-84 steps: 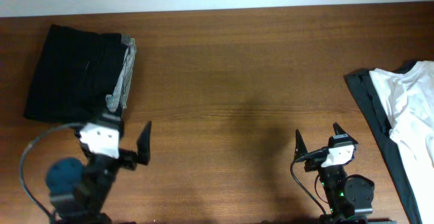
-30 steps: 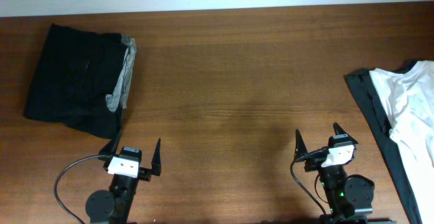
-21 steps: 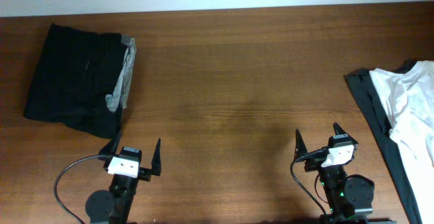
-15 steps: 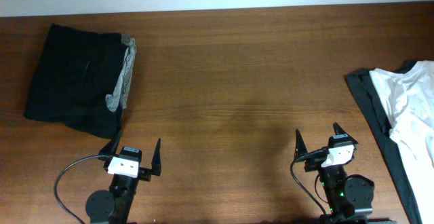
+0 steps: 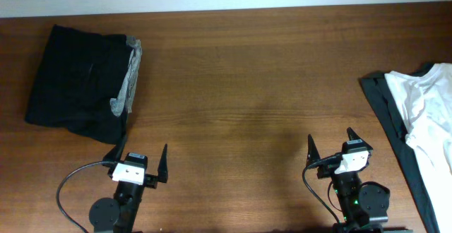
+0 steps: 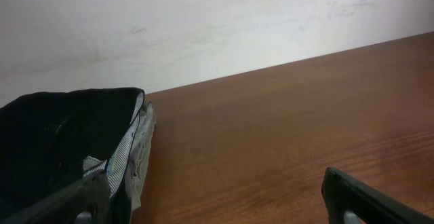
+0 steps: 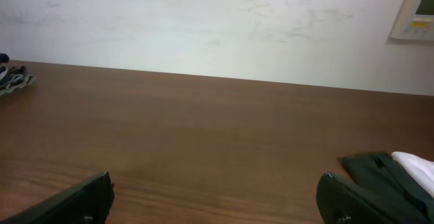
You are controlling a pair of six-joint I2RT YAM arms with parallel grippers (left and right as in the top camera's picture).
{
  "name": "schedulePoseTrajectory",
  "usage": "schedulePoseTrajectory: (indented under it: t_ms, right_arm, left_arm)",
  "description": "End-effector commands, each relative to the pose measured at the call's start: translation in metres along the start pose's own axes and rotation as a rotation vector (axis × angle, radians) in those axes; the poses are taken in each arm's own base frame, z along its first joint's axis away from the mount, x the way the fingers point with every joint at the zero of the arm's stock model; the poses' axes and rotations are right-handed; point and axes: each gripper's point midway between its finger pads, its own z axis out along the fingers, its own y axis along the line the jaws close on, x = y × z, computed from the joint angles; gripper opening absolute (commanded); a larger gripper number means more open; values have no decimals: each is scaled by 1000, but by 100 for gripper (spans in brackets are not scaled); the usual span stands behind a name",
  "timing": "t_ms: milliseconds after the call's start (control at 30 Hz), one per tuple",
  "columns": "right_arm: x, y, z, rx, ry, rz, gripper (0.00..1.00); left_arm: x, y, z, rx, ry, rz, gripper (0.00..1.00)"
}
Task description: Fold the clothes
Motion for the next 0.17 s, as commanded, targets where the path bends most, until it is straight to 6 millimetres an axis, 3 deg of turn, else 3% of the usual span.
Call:
schedulePoseTrajectory:
  t_ms: [0, 133]
  right_arm:
    - [2, 0, 0, -3, -1, -6, 99]
    - [2, 0, 0, -3, -1, -6, 99]
  left_arm:
    - [2, 0, 0, -5, -2, 14, 99]
    - [2, 0, 0, -5, -2, 14, 99]
